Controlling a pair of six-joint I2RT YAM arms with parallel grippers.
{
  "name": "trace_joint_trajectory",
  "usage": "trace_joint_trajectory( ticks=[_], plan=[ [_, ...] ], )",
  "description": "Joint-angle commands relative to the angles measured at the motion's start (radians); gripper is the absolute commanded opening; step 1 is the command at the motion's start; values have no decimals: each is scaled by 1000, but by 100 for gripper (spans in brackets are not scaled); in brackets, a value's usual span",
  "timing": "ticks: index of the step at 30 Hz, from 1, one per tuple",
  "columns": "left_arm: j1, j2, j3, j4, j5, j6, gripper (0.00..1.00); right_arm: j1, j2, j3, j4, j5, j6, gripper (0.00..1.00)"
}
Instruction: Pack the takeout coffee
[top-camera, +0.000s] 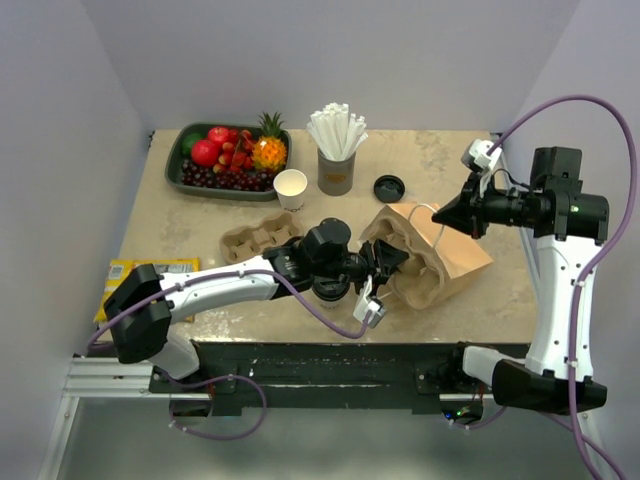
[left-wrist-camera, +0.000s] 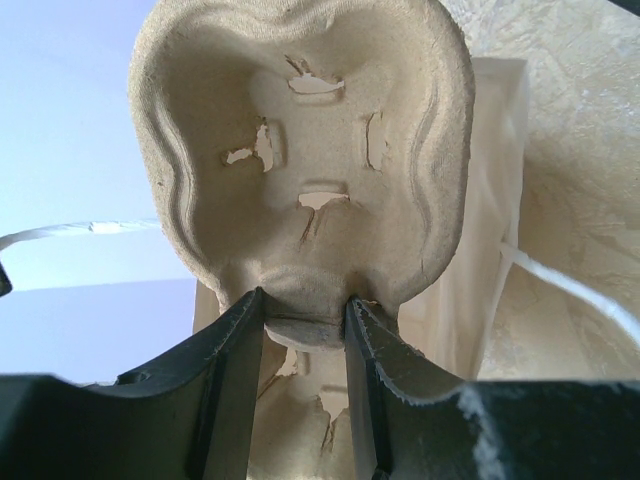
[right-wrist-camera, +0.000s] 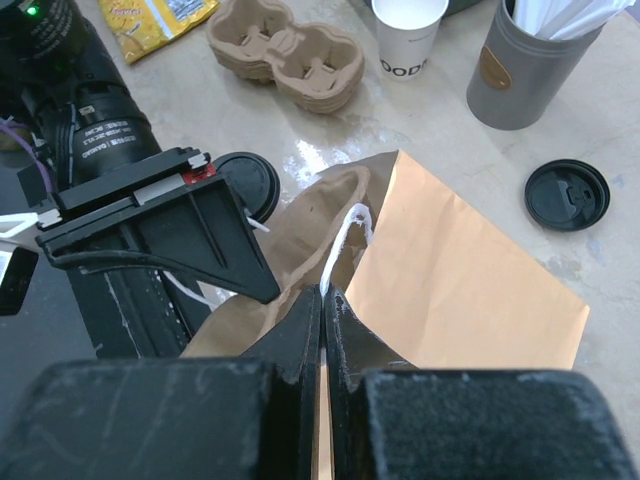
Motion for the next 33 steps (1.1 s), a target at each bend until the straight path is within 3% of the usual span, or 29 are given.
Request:
trace_joint_trajectory(
  ticks=[1,17,25,33],
  plan=[
    [22,9,34,31,79,-40,0,31,-19,21,-89,18,-22,0],
    [105,77,65,14,130,6,0,92,-2,60,-89,49,-28,0],
    [110,95,42,74,58,48,0,100,-1,60,-90,58,-42,0],
    [164,121,111,-23,200,5,0,126,-16,48,-89,58,-29,0]
  ],
)
